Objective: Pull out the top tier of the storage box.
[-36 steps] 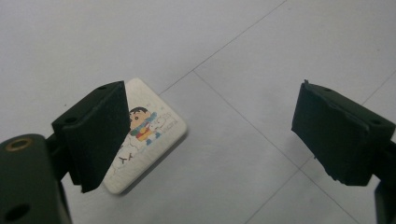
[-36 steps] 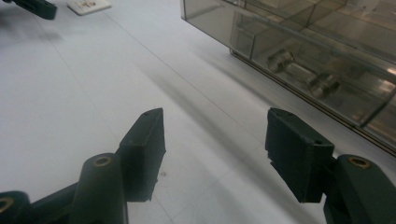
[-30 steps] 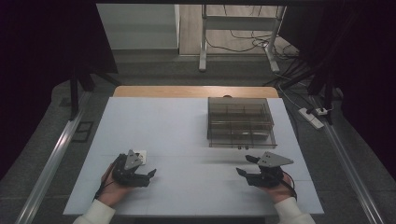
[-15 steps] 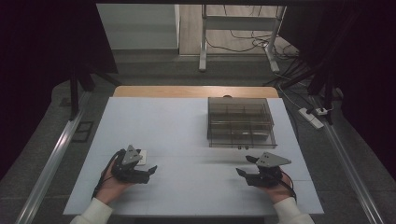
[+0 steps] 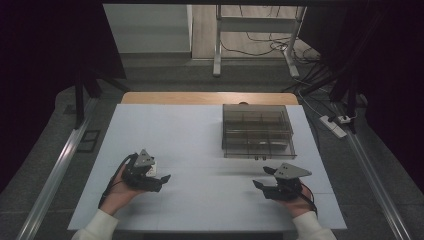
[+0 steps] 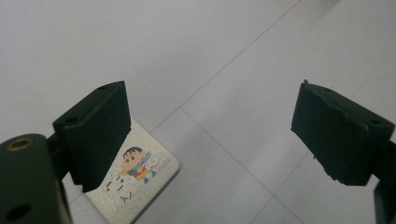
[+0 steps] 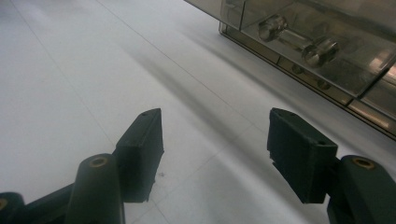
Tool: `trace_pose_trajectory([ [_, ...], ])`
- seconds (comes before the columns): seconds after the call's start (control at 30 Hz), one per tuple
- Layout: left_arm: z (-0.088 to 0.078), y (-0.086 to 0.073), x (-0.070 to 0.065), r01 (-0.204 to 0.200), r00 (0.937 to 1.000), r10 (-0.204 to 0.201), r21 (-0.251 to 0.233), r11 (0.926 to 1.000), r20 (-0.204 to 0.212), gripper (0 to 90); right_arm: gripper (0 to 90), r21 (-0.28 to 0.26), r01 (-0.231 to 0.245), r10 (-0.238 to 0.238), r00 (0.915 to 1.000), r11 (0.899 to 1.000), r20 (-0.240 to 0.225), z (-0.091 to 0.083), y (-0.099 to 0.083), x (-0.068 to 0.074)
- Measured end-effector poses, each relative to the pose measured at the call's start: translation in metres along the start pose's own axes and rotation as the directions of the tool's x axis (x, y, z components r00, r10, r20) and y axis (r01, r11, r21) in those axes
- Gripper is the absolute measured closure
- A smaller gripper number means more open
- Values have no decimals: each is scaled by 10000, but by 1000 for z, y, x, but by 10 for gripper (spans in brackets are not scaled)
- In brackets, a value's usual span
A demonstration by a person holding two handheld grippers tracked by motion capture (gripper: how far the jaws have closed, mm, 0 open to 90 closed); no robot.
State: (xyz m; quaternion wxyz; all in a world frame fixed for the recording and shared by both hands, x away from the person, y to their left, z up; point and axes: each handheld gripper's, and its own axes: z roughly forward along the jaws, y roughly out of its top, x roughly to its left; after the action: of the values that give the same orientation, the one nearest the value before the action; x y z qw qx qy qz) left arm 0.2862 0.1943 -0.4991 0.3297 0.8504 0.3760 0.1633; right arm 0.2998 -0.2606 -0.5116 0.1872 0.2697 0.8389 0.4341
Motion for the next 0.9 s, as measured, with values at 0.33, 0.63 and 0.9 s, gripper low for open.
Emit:
trace_pose_trajectory([
  [0.33, 5, 15, 17, 161, 9996, -172, 491, 9987, 236, 121, 352, 319, 223, -224, 9997, 9992, 42, 5, -2, 1],
  [0.63, 11, 27, 30, 369, 9986, -398, 821, 9959, 346, 120, 348, 336, 169, -169, 9999, 9993, -8, 7, -2, 1],
  [0.9, 11, 27, 34, 343, 9986, -379, 965, 9947, 362, 114, 344, 360, 189, -188, 9998, 9992, -14, 7, -2, 1],
])
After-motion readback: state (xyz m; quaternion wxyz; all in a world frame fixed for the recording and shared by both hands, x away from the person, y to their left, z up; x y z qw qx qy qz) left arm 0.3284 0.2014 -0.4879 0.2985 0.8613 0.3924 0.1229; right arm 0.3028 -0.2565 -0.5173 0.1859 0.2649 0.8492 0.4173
